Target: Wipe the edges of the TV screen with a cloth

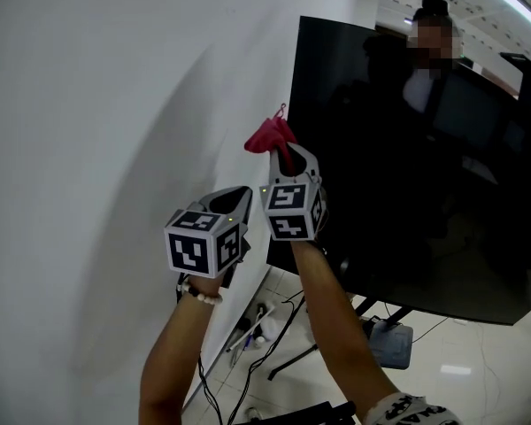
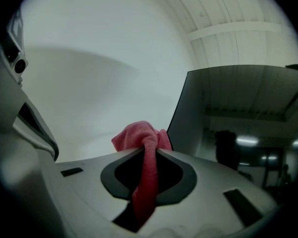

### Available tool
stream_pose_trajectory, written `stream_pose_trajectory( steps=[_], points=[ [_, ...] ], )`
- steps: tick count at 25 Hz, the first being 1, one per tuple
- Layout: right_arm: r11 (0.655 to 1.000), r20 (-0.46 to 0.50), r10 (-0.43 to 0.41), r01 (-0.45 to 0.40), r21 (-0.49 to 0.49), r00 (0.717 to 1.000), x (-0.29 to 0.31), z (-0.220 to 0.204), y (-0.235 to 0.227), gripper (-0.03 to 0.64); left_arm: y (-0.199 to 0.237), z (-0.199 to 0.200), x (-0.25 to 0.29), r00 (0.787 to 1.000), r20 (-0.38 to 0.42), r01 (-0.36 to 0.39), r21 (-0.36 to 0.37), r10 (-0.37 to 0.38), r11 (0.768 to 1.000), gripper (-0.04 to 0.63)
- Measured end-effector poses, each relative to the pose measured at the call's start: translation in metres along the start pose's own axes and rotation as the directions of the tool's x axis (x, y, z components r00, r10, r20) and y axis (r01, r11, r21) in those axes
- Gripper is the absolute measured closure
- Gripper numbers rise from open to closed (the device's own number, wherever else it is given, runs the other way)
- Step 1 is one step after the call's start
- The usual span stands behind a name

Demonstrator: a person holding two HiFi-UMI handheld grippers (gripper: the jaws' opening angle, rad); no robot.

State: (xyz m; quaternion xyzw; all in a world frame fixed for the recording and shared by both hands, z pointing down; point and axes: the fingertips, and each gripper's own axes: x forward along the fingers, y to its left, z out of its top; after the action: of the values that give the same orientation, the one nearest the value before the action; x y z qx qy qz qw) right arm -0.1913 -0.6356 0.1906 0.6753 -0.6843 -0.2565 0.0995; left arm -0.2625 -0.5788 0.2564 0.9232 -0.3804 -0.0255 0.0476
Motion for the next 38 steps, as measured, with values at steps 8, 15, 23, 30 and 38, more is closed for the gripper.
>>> stream_pose_trajectory(
  steps=[8,15,23,30,38],
  points=[
    [0.997,-0.055,0.018,-0.014,0.071,0.998,-0.017,-0.079,0.039,0.56,0.007,-0.03,0.002,0.999,-0.041,-0.012,-0.021,0.012,1.0,0.589],
    [0.981,-0.077,0.045,-0.03,0.19,0.996,-0.031,-0.128,0.06,0.558,0.002,-0.065,0.001,0.998,-0.056,-0.019,-0.048,0.017,0.999,0.589],
    [0.955,-0.152,0.088,-0.04,0.295,0.984,-0.049,-0.194,0.088,0.56,-0.002,-0.122,-0.001,0.994,-0.109,-0.023,-0.098,0.013,0.995,0.589],
    [0.944,-0.227,0.097,-0.017,0.329,0.969,-0.059,-0.242,0.116,0.56,-0.003,-0.156,-0.01,0.988,-0.152,-0.039,-0.128,0.02,0.991,0.589],
    [0.92,-0.363,0.139,0.016,0.392,0.922,-0.087,-0.317,0.154,0.56,-0.005,-0.181,-0.019,0.979,-0.204,-0.022,-0.162,-0.012,0.987,0.589]
  ],
)
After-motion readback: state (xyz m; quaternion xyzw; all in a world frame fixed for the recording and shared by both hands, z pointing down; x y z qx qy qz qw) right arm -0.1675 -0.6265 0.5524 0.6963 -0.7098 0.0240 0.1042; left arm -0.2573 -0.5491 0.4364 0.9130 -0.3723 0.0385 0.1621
